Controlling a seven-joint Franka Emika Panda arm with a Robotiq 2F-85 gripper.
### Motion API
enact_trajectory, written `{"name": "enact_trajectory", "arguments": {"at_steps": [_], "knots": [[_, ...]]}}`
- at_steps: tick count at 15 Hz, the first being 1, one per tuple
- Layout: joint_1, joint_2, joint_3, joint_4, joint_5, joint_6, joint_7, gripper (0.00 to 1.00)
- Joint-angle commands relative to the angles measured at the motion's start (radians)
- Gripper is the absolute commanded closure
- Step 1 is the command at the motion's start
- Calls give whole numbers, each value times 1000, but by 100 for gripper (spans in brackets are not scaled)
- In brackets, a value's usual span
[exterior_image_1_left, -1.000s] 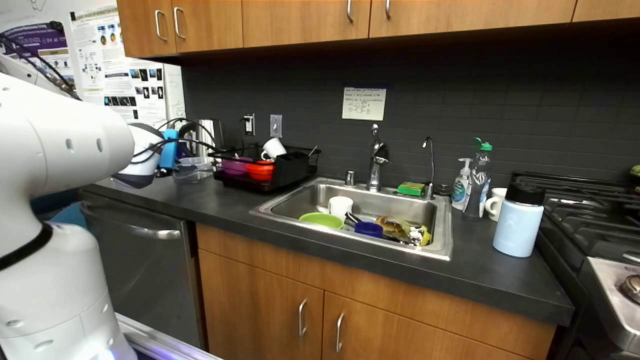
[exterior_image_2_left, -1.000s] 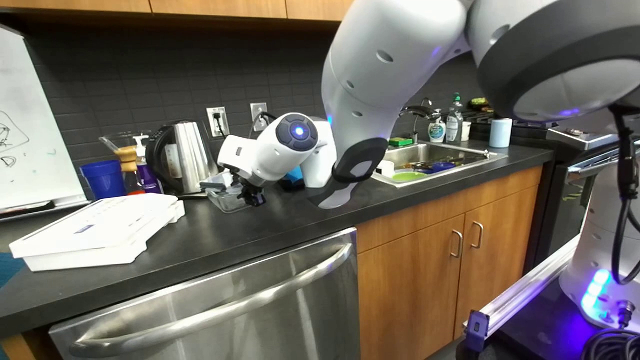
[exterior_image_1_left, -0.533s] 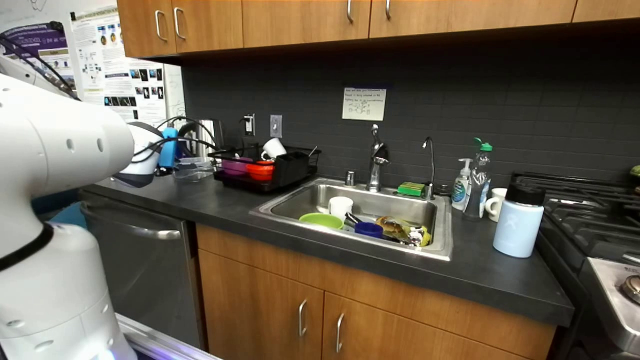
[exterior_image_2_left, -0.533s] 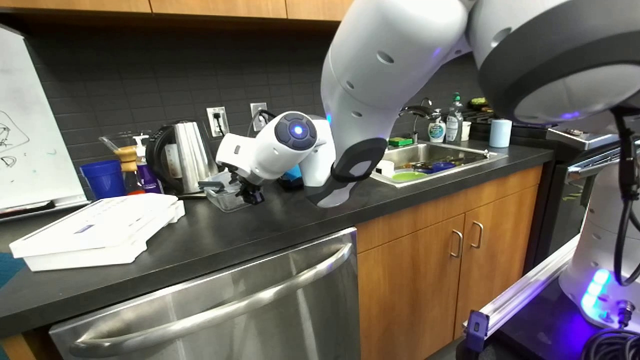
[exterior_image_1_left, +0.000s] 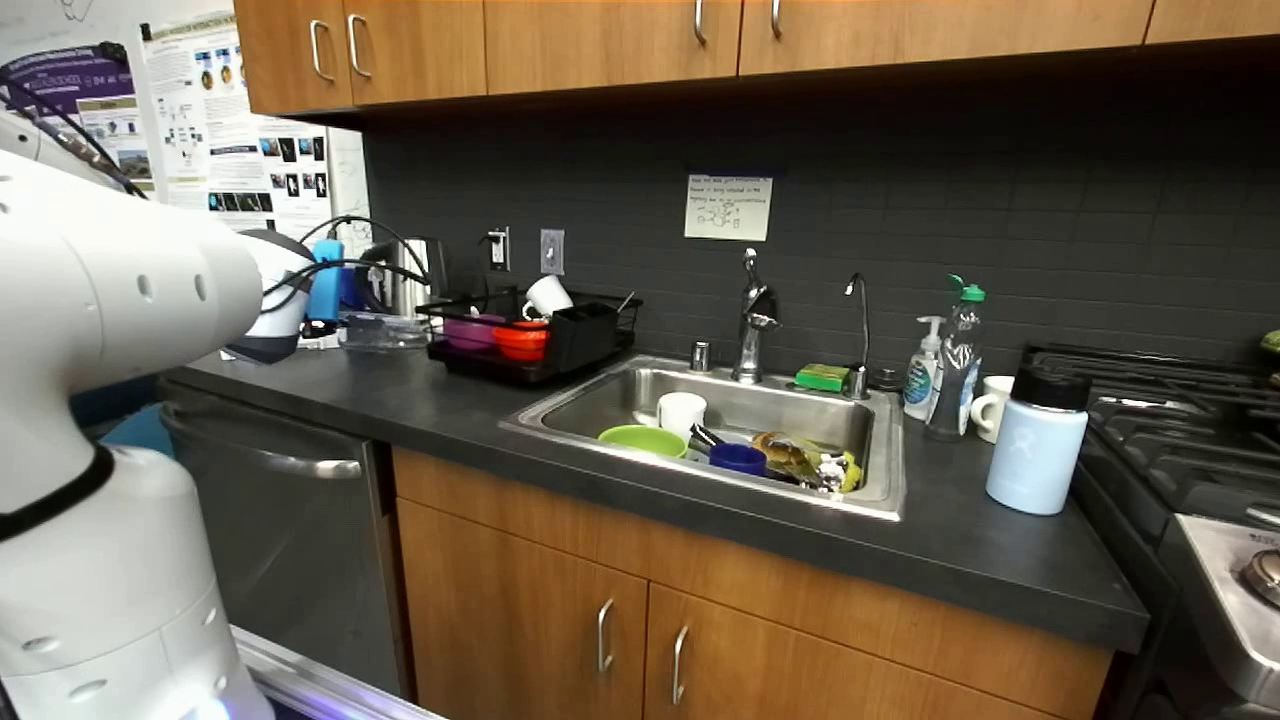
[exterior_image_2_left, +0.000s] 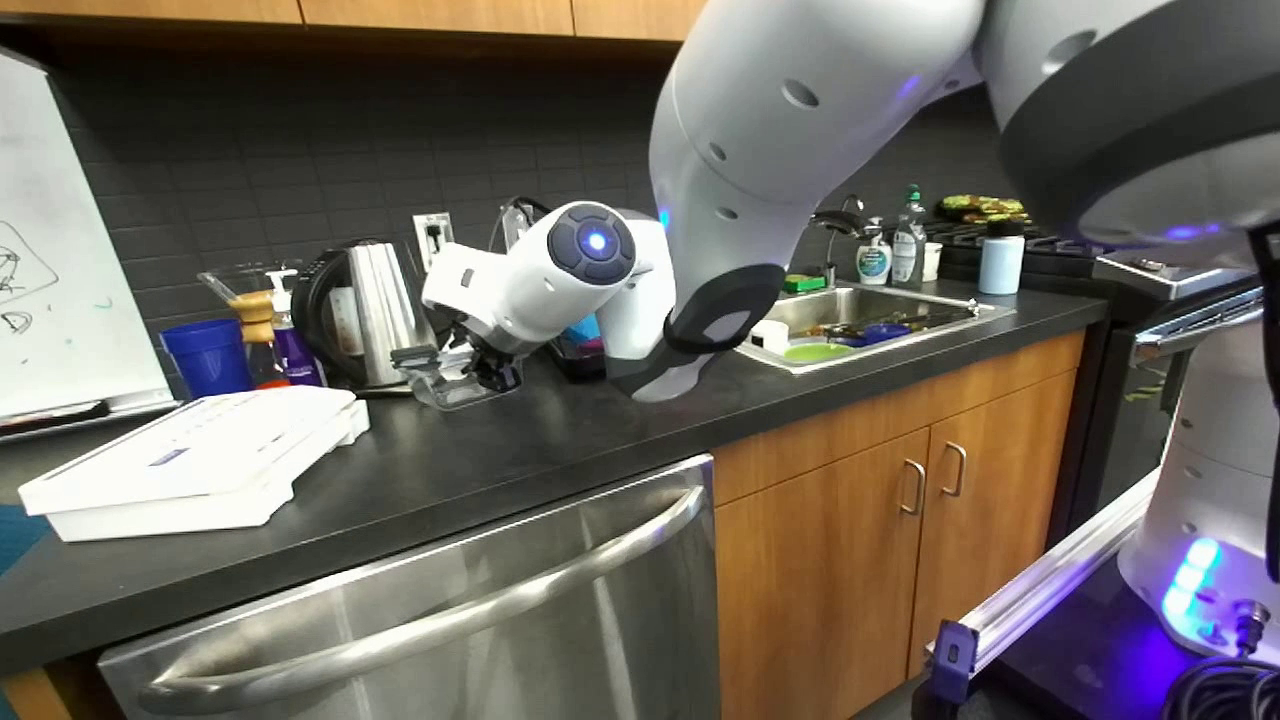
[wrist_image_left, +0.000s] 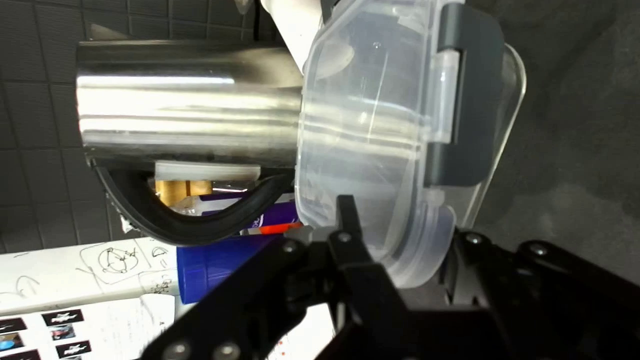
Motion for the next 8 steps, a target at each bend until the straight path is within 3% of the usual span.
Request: {"name": "enact_trajectory", "arguments": {"at_steps": [1, 8], "knots": [[53, -26, -51, -34, 10, 6, 12, 90], [75, -42, -41, -55, 17, 7, 22, 90]]}}
